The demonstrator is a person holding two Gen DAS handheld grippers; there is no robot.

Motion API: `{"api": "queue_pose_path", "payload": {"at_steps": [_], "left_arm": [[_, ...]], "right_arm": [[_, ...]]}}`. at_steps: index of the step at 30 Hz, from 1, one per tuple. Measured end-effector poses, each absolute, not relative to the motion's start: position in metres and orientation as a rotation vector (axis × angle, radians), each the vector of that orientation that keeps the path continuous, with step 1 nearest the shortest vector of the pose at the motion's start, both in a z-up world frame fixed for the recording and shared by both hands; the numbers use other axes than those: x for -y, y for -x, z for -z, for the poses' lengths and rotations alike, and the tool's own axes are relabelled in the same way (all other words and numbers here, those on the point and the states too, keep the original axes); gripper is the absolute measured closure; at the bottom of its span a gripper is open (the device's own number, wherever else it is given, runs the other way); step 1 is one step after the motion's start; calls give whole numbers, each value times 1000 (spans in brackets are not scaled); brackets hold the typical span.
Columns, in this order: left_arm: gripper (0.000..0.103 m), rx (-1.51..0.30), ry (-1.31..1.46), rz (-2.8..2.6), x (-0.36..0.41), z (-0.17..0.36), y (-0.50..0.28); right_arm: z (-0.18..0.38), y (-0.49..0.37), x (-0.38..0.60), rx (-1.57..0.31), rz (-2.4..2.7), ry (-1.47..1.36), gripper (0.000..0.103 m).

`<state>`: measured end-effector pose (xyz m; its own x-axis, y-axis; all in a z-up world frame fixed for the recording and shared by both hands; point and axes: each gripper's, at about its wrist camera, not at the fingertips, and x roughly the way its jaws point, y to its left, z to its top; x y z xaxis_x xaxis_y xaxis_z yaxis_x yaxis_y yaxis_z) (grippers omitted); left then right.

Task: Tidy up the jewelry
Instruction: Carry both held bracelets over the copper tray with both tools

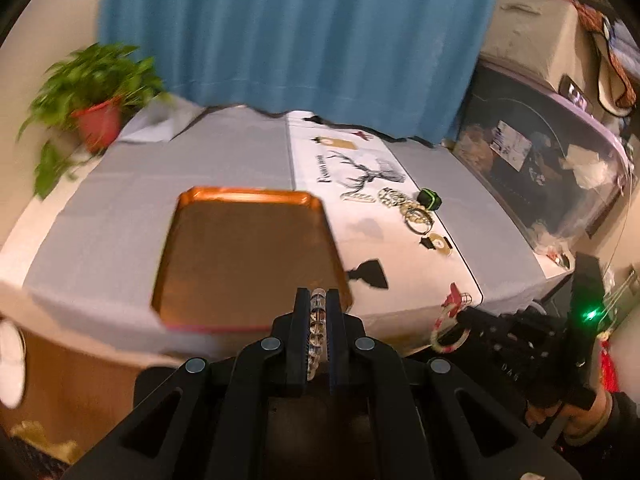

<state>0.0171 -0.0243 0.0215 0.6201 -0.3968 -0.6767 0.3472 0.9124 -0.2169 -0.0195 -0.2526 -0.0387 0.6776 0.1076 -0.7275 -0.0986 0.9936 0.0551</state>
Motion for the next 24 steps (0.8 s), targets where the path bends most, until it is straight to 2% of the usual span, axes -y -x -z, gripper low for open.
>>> {"api": "queue_pose_path", "payload": {"at_steps": [9,24], "left_arm": [[98,-770,124,401,-11,-22,9],[98,-740,123,384,-21,-30,-48]], "right_arm": [[35,34,211,-828,-167,69,96],[26,-35,178,-872,-225,67,96]]}}
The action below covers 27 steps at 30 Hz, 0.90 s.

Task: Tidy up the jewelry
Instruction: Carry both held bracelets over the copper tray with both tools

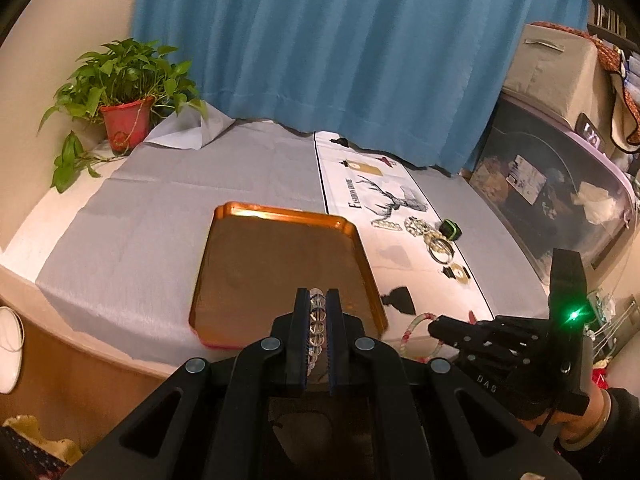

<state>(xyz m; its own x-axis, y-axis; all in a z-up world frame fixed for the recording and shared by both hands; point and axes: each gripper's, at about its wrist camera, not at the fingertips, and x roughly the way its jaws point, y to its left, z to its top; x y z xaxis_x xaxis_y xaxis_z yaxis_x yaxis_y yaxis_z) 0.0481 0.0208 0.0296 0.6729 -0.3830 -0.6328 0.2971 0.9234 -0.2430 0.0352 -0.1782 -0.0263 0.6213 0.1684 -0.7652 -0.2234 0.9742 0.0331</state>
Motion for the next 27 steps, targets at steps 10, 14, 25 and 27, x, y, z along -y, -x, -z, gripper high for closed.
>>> {"api": "queue_pose_path", "payload": {"at_steps": [10,14,25,27], "left_arm": [[98,-782,110,360,-21,-11,-108],[98,-808,112,345,-23,2,-134],[98,-861,98,329,-20,31,-183],[98,-876,99,320,-20,38,-191]], "right_arm": [[38,-92,161,-896,-256,70,96],[45,-114,157,-906,-257,67,96],[65,-166,149,-940,-266,56,96],[68,-173,148,-945,-264,56,96]]}}
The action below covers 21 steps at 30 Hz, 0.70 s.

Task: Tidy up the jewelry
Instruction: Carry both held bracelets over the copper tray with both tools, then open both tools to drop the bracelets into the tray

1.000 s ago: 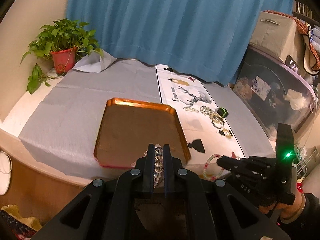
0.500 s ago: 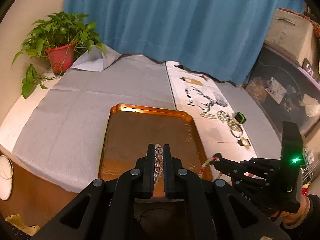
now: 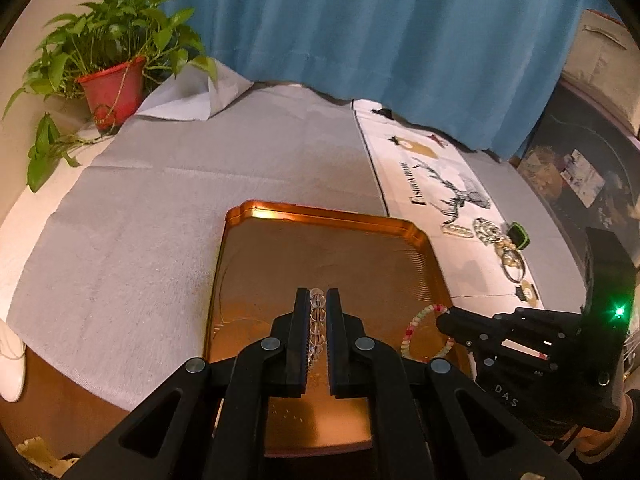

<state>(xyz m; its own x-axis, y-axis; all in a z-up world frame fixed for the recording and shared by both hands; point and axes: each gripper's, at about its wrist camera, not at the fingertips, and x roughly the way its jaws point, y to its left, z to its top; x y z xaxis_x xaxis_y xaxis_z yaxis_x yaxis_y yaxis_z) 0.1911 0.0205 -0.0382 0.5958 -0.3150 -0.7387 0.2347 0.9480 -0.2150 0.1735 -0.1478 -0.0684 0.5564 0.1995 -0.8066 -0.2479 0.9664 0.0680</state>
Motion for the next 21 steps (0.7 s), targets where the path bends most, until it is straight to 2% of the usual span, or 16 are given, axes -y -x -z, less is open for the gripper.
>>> {"api": "queue_pose_path", "payload": {"at_steps": [3,4,6,7,8,11,21], "left_arm": [[96,-891,91,284,-20,50,-201],[92,-900,96,277,-20,54,-204],[64,-927,104,259,-20,63,-207],[35,-939,100,233,-21,65,-206],[23,-934,93,206,-22,66,-203],[20,-899,49,159,-21,62,-184],[20,-943,-11,141,-3,63,-85]], "right_arm": [[78,-186,145,-973,-261,44,94],[83,-191,143,-990,-256,40,93],[93,-196,140,-1039,-241,57,73],[98,-197,140,-1061,-223,75,46],[100,-195,141,-1066,-207,88,29],[95,-177,148,-1021,-174,103,28],[70,-60,176,-949,-138,82,28]]}}
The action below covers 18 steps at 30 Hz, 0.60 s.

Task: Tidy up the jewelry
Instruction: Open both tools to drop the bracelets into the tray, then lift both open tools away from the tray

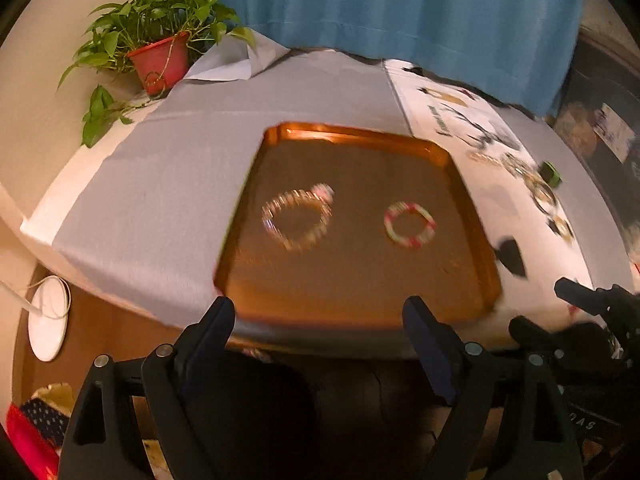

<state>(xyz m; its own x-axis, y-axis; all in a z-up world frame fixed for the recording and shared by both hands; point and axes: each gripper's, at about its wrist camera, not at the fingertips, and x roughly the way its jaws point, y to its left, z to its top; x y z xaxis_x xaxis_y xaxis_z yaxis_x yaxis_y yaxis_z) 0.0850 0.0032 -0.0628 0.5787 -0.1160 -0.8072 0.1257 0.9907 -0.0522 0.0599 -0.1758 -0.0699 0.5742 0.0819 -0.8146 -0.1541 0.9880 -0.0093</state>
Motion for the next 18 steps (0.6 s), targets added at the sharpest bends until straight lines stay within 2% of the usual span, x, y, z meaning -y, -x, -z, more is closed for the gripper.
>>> {"api": "queue_pose_path", "payload": {"at_steps": [7,18], "left_arm": [[19,-866,-96,175,20,34,-28],[15,-719,-109,207,43,-13,24]], "right_arm": [[45,5,185,-860,-111,74,28],[11,51,202,-742,-73,57,26]]}}
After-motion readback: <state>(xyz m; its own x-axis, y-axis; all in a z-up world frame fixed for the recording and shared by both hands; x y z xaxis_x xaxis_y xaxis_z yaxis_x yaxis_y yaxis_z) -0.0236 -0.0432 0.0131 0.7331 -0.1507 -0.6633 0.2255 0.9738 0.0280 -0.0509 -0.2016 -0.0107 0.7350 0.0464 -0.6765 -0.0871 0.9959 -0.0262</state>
